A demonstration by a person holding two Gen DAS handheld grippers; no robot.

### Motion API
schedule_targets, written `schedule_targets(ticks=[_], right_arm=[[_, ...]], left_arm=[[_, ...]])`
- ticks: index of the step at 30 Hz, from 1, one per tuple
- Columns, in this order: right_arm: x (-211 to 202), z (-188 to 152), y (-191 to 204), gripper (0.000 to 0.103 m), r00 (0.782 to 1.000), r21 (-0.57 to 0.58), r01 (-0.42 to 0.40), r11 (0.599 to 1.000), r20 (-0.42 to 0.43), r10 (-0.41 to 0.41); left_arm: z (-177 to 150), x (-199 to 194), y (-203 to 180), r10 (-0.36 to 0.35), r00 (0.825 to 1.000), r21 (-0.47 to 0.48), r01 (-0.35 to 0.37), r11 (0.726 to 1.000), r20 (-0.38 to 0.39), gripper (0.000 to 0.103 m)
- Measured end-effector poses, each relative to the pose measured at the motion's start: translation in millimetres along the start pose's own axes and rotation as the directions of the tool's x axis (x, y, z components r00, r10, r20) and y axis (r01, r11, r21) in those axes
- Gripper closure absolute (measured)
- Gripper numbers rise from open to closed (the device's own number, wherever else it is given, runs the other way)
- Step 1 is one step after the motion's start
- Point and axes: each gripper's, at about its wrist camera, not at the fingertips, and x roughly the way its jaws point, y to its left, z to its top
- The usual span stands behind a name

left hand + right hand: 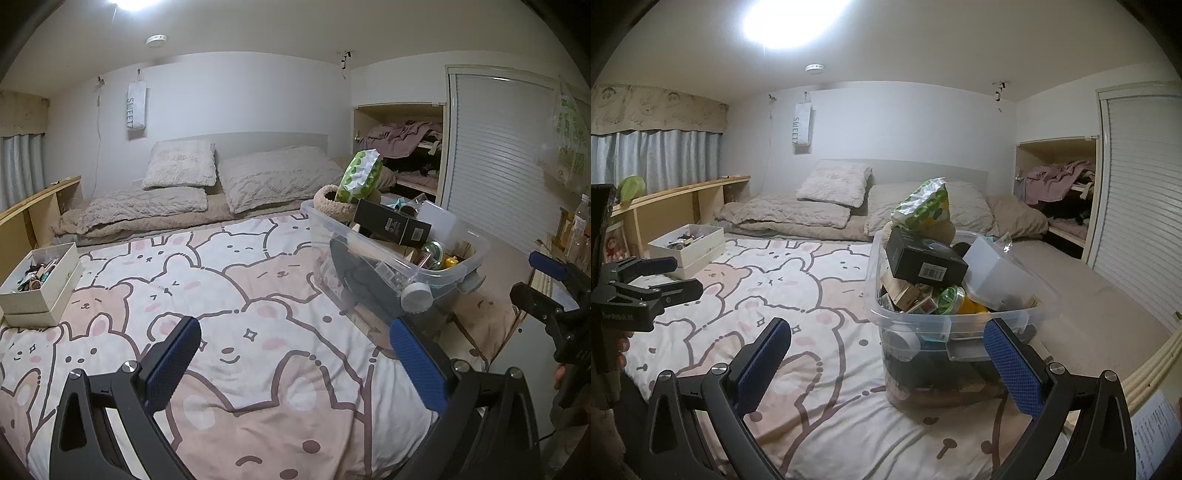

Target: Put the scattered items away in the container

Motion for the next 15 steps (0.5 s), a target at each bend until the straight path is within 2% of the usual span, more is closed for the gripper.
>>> schedule_targets(ticks=[15], right_arm=[[2.6,-1.3,2.1,0.000,1.000,-0.004,-0.004,1.000,-0.007,0.004]], left_arm=[[-0.6,2.3,3.4,0.002,1.000,-0.010,-0.002,1.000,-0.007,0.000]])
